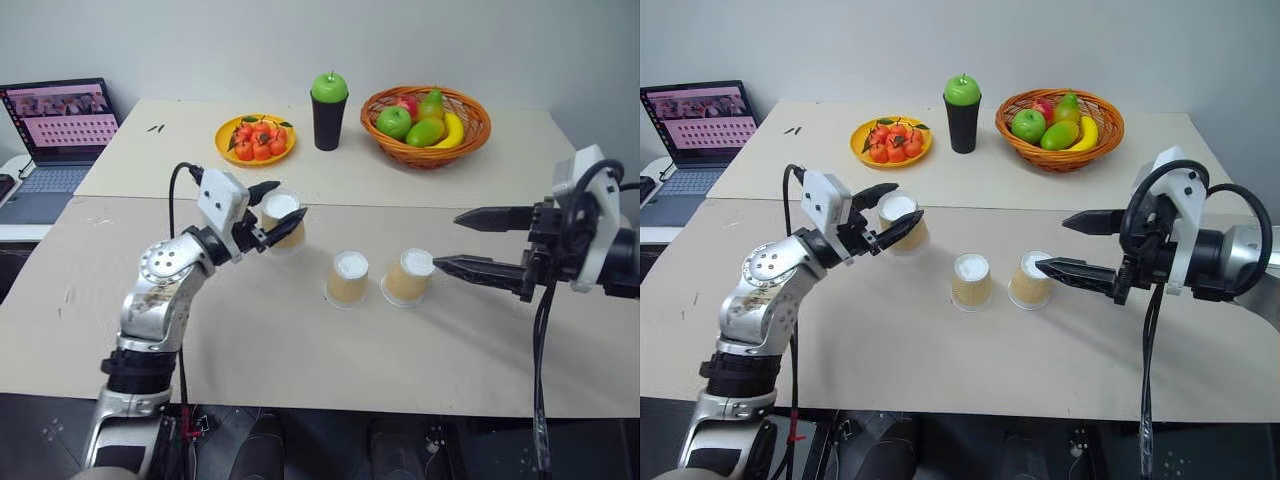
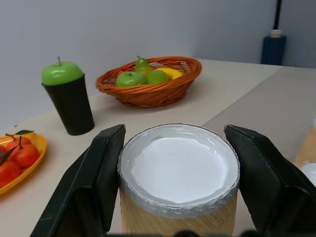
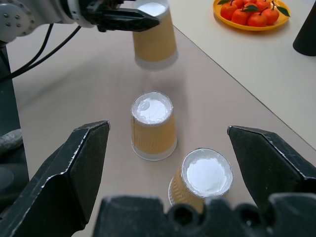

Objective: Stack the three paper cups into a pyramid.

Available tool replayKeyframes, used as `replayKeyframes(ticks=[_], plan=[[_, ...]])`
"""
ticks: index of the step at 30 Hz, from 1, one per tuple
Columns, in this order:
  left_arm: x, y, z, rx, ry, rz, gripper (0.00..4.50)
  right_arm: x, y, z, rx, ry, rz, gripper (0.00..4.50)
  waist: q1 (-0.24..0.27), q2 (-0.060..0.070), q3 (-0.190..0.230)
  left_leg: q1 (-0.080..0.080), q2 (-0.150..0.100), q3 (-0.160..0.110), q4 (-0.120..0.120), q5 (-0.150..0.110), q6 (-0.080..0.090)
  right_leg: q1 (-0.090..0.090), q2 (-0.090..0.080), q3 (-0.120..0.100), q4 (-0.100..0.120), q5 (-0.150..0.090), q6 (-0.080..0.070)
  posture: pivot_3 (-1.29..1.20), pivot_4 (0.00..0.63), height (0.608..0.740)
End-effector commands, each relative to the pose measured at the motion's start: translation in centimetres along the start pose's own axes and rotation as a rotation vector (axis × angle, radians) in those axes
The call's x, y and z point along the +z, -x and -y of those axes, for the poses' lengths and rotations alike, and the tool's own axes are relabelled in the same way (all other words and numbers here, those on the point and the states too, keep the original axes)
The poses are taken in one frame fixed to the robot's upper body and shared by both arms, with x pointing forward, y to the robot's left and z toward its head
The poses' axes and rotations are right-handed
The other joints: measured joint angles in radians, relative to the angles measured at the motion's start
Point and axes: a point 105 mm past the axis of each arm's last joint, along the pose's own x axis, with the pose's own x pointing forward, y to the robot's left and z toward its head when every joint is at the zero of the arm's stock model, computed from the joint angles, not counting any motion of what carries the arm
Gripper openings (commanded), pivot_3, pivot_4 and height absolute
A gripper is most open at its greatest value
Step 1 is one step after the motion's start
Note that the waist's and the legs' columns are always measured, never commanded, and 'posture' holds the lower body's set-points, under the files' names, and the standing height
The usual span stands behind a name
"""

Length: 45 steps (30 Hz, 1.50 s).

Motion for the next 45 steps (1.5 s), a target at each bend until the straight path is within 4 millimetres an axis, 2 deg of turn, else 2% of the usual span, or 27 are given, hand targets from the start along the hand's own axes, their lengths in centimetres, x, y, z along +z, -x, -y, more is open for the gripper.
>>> replayKeyframes(ticks=[1, 7, 10, 20, 25, 34, 45], plan=[[1.7, 0.6, 1.9, -0.122, -0.008, 0.029, 3.37, 1.0, 0.0, 0.0, -0.005, 0.043, 0.031, 4.50, 0.002, 0.000, 0.000, 0.000, 0.000, 0.000, 0.001, 0.000, 0.000, 0.001, 0.000, 0.000, 0.000, 0.000, 0.000, 0.00, 0.150, 0.739], [0.6, 2.2, 3.7, -0.212, 0.022, -0.023, 3.37, 1.1, 0.1, 0.0, -0.011, 0.043, 0.028, 4.50, 0.002, 0.000, 0.000, -0.001, 0.000, 0.000, -0.001, 0.000, 0.000, -0.001, 0.000, 0.000, 0.000, 0.000, -0.001, 0.00, 0.150, 0.739], [0.4, 2.3, 4.2, -0.229, 0.035, -0.023, 3.37, 1.1, 0.3, 0.0, -0.018, 0.045, 0.025, 4.50, 0.003, 0.000, 0.000, -0.001, 0.000, 0.000, 0.000, 0.000, 0.000, -0.001, 0.000, 0.000, 0.000, 0.000, -0.001, 0.00, 0.150, 0.739], [-0.6, -0.3, 5.3, -0.236, 0.066, 0.010, 3.37, 1.3, 0.9, -0.1, -0.047, 0.051, 0.017, 4.50, 0.005, 0.000, 0.000, -0.001, 0.000, 0.000, 0.000, 0.000, 0.000, 0.000, 0.000, 0.000, 0.000, 0.000, 0.000, 0.00, 0.150, 0.739], [-1.0, -0.4, 5.6, -0.243, 0.071, 0.013, 3.37, 1.4, 1.1, -0.2, -0.056, 0.051, 0.010, 4.50, 0.002, 0.000, 0.000, -0.001, 0.000, 0.000, 0.000, 0.000, 0.000, -0.001, 0.000, 0.000, 0.000, 0.000, 0.000, 0.00, 0.150, 0.739], [-2.1, 0.5, 5.6, -0.245, 0.070, -0.018, 3.37, 1.4, 0.9, -0.2, -0.059, 0.045, 0.010, 4.50, 0.004, 0.000, 0.000, -0.001, 0.000, 0.000, 0.000, 0.000, 0.000, -0.001, 0.000, 0.000, 0.000, 0.000, 0.000, 0.00, 0.150, 0.739], [-4.0, -1.2, 6.0, -0.247, 0.044, -0.009, 3.37, 1.8, 0.8, 0.0, -0.053, 0.058, 0.011, 4.50, 0.004, 0.000, 0.000, -0.001, 0.000, 0.000, 0.000, 0.000, 0.000, -0.001, 0.000, 0.000, -0.001, 0.000, 0.000, 0.00, 0.150, 0.739]])
